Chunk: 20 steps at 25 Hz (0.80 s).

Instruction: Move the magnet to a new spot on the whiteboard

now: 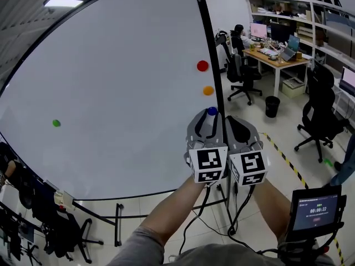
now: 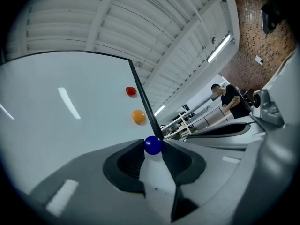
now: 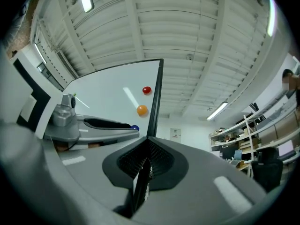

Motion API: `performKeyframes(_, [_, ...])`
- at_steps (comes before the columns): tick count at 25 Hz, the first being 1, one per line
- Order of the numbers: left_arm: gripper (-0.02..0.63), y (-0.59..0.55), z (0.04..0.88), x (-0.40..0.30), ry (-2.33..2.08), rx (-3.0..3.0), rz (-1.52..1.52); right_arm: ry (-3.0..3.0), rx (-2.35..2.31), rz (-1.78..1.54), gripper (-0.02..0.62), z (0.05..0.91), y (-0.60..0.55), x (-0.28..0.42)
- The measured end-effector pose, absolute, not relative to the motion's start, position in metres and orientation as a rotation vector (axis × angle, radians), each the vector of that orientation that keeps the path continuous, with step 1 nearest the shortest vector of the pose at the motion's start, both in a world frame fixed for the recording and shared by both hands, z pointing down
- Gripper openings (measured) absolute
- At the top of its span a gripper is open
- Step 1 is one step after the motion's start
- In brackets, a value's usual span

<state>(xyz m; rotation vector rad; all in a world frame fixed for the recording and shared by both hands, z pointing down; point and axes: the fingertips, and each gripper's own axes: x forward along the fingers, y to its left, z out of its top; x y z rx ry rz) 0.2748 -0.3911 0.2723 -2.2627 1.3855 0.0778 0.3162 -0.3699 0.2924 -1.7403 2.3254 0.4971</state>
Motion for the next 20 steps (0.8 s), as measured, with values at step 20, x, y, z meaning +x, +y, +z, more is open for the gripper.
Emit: performKeyframes(20, [0.124, -0.399, 0.289, 0.255, 1.462, -2.104, -0.011, 2.363, -1.701, 0.510, 0.008, 0.296, -0.373, 0.305])
